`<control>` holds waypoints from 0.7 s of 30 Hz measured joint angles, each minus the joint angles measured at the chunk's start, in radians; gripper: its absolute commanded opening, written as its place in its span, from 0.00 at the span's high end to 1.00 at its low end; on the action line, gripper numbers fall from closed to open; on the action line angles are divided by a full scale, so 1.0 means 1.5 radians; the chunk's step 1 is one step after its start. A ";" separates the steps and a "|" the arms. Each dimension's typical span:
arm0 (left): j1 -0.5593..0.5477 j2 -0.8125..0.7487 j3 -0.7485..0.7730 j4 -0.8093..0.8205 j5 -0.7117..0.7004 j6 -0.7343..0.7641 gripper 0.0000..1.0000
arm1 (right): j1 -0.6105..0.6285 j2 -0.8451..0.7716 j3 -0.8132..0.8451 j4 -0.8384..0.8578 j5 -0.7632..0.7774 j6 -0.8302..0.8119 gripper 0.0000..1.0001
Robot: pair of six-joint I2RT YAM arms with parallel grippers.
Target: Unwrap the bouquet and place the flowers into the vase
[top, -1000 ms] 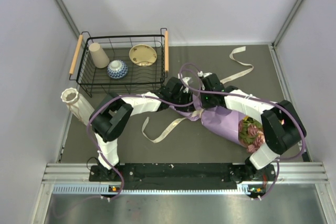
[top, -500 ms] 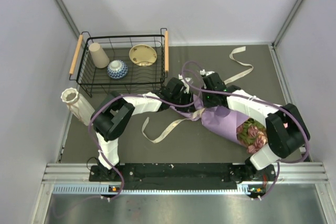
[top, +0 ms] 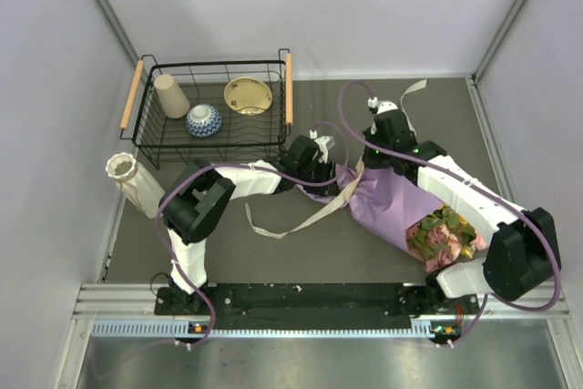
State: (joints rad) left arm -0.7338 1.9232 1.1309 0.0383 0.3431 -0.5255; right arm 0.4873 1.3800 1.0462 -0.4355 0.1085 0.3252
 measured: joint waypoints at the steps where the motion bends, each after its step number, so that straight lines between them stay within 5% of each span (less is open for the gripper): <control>1: 0.000 0.000 0.000 0.000 0.000 0.000 0.55 | -0.005 -0.006 0.002 0.000 -0.001 0.000 1.00; 21: 0.000 0.000 0.000 -0.004 0.000 0.000 0.53 | -0.046 -0.073 0.074 -0.036 0.022 -0.025 1.00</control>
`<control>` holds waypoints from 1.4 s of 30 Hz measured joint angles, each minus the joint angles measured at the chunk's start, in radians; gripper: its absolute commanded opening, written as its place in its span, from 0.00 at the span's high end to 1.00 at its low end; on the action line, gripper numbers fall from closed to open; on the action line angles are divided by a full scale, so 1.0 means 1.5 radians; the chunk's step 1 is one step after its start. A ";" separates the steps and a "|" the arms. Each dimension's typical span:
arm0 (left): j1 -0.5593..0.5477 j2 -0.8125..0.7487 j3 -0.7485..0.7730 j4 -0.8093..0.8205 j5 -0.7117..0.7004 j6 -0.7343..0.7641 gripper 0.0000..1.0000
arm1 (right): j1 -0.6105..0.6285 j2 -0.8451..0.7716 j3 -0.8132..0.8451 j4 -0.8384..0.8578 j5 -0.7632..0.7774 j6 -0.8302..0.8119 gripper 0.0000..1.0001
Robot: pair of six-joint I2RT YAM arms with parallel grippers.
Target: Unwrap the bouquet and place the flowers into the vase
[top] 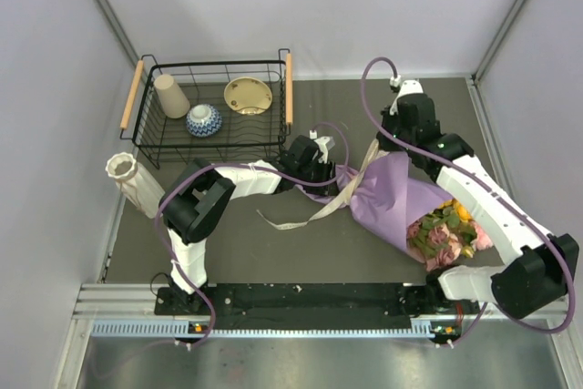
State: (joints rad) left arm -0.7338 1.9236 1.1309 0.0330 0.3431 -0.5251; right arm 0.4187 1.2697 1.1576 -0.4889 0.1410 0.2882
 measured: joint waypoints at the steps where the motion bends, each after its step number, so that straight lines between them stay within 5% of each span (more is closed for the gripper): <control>1: 0.000 0.000 0.000 0.000 0.000 0.000 0.53 | -0.001 -0.004 0.007 -0.003 0.002 -0.001 1.00; 42: 0.000 0.000 0.001 -0.007 0.000 0.013 0.46 | -0.006 -0.092 0.348 -0.039 0.093 -0.046 1.00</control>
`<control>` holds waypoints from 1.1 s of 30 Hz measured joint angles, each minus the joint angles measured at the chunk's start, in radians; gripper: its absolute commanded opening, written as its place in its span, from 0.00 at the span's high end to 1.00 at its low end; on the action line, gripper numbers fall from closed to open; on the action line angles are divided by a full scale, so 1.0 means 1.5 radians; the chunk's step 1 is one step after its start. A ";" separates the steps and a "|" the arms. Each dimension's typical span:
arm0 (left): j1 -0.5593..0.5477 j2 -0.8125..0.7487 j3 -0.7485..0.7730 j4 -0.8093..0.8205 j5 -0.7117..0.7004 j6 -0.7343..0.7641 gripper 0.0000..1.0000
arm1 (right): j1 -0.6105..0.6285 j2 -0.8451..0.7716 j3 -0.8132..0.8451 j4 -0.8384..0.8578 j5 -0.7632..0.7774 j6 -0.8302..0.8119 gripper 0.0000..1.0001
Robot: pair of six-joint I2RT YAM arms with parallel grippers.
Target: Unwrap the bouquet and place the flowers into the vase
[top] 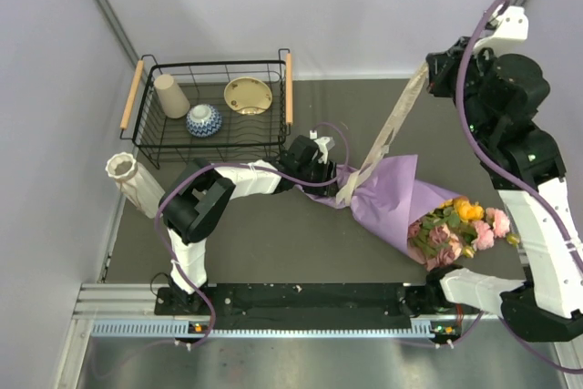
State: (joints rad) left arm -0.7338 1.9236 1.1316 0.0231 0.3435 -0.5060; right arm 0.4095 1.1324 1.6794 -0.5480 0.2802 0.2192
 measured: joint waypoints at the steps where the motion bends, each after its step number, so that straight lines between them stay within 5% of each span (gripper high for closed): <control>1: 0.000 0.000 0.000 0.000 0.000 0.000 0.46 | 0.000 0.000 0.011 -0.001 0.001 -0.002 1.00; 19: 0.000 -0.001 0.014 -0.027 0.002 0.000 0.45 | 0.000 0.071 0.292 0.040 -0.030 -0.042 1.00; 33: 0.000 -0.001 0.036 -0.056 -0.001 0.005 0.44 | 0.000 0.077 0.333 0.244 -0.178 0.030 1.00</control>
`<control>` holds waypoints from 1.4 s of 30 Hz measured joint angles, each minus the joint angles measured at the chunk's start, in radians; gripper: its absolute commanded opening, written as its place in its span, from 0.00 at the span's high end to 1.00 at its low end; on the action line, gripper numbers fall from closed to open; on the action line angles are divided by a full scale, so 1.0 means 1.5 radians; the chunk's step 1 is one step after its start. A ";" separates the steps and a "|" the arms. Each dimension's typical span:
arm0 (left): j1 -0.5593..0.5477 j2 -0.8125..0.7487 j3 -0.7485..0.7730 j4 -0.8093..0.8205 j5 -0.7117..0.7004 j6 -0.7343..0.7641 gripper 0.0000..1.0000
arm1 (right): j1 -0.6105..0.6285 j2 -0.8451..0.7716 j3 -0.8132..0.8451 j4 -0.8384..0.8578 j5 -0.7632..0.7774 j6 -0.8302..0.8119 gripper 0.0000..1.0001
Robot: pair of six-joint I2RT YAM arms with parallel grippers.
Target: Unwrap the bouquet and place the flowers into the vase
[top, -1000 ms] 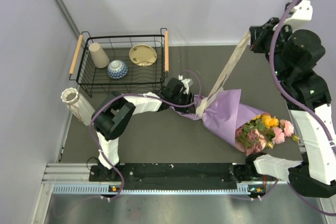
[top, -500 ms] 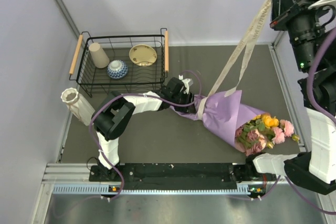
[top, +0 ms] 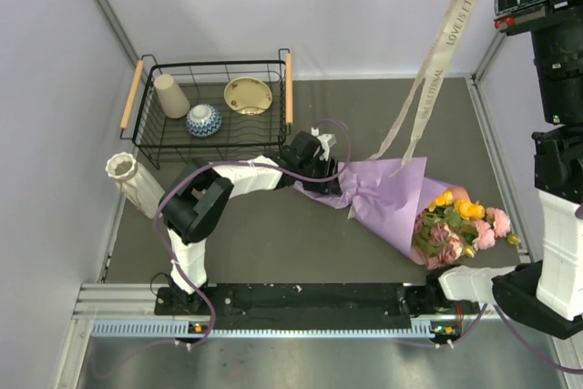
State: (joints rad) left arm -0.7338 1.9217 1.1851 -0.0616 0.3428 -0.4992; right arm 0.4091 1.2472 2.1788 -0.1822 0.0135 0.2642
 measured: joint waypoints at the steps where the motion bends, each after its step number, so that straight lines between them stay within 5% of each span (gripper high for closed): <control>1: 0.000 -0.001 0.004 -0.005 -0.001 0.001 0.44 | 0.000 0.006 0.006 0.018 -0.028 0.019 1.00; 12: 0.008 -0.161 0.004 -0.055 -0.049 0.025 0.27 | 0.043 0.103 0.021 0.217 -0.314 0.317 1.00; 17: 0.043 -0.376 -0.066 -0.049 -0.092 0.025 0.22 | 0.122 0.156 -0.003 0.216 -0.363 0.361 1.00; 21: 0.071 -0.556 -0.147 -0.038 -0.154 0.019 0.01 | 0.145 0.163 -0.063 0.214 -0.382 0.372 1.00; 28: 0.072 -0.734 -0.283 0.055 -0.130 0.004 0.01 | 0.145 0.162 -0.140 0.178 -0.381 0.358 1.00; 34: 0.073 -0.744 -0.322 0.185 -0.012 0.019 0.01 | 0.145 0.159 -0.153 0.130 -0.373 0.341 1.00; 42: 0.061 -0.628 -0.195 0.193 0.030 0.092 0.01 | 0.145 0.133 -0.186 0.121 -0.374 0.348 1.00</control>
State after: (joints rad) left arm -0.6426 0.9802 0.8932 0.2279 0.3870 -0.3618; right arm 0.6266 1.4464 1.8992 -0.0010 -0.5480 0.7868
